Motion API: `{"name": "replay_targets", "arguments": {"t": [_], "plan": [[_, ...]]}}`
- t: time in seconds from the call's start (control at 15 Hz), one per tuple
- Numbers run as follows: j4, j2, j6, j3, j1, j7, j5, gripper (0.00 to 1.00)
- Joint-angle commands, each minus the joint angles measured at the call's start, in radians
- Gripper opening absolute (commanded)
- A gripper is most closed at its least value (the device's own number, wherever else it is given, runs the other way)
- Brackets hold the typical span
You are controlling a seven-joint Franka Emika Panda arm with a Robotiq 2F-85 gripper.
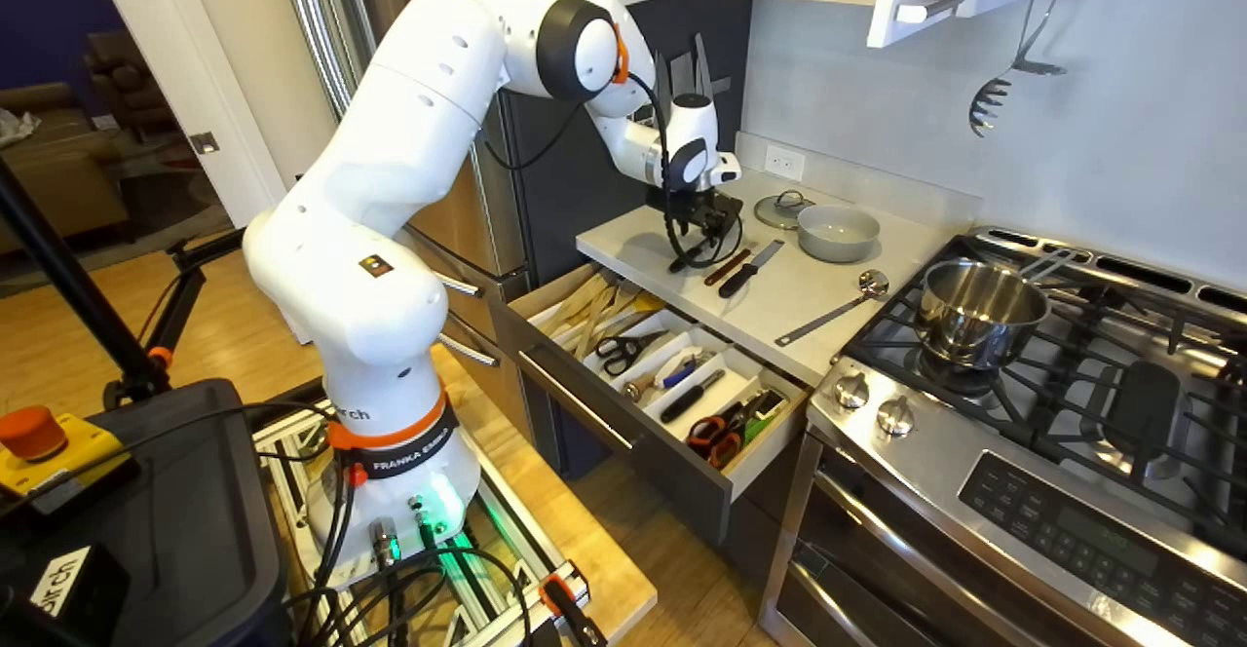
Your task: Remove all the utensils on the cabinet top and put each utensil in a different compartment of the drawer starting with the wooden ladle into the left most compartment then the black spatula into the second far left compartment and continue with the same sequence up to the black knife
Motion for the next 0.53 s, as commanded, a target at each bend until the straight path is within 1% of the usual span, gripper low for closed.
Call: {"name": "replay_targets", "arguments": {"t": [0.0, 0.07, 0.13, 0.2, 0.33, 0.47], "plan": [[-0.004, 0.014, -0.028, -0.018, 0.013, 0.046, -0.027, 0.91], [-0.004, 0.016, -0.032, -0.011, 0.009, 0.046, -0.021, 0.69], [-0.004, 0.017, -0.043, 0.000, 0.002, 0.040, -0.014, 0.68], [-0.005, 0.017, -0.048, 0.005, 0.000, 0.038, -0.011, 0.62], [-0.006, 0.015, -0.065, 0.014, -0.003, 0.035, -0.008, 0.45], [-0.011, 0.009, -0.084, 0.020, -0.004, 0.039, -0.003, 0.31]]}}
